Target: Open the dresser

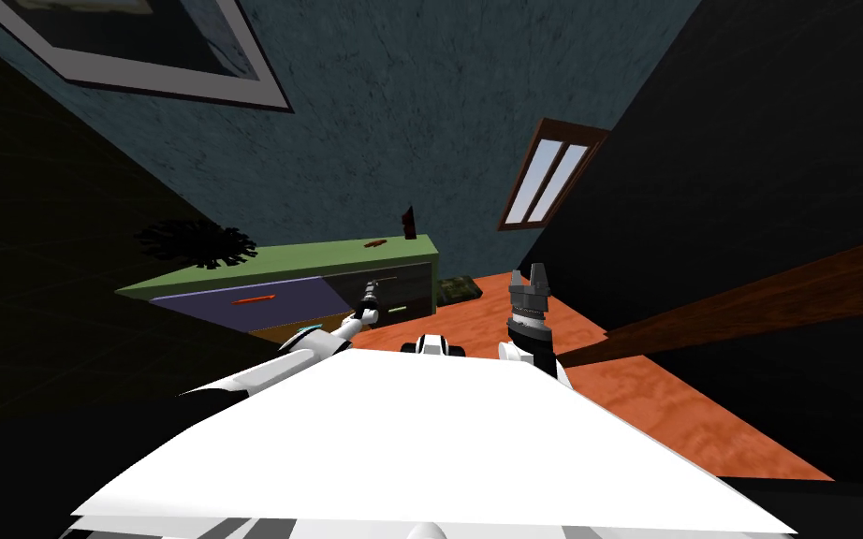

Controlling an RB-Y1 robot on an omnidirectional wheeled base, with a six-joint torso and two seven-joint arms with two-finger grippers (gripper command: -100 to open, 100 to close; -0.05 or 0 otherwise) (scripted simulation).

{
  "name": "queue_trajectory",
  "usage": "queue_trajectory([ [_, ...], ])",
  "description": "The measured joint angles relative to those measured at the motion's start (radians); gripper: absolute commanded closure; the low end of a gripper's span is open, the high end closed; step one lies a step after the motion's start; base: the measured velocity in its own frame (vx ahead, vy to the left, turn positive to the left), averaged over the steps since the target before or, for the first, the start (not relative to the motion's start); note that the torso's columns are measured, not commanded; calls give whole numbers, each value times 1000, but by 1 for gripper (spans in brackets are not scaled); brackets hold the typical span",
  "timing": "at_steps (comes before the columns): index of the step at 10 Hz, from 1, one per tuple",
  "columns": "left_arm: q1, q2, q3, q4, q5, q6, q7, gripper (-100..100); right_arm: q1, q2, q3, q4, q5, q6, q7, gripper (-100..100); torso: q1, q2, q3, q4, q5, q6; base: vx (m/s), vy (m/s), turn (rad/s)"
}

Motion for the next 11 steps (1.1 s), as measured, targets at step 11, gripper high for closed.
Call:
queue_trajectory([
  [11,252,-125,170,-368,-163,100,-31,100,0,0,0,0,0,0,0,0,-12,-2,0,0,0,14,26,31,-27],
])
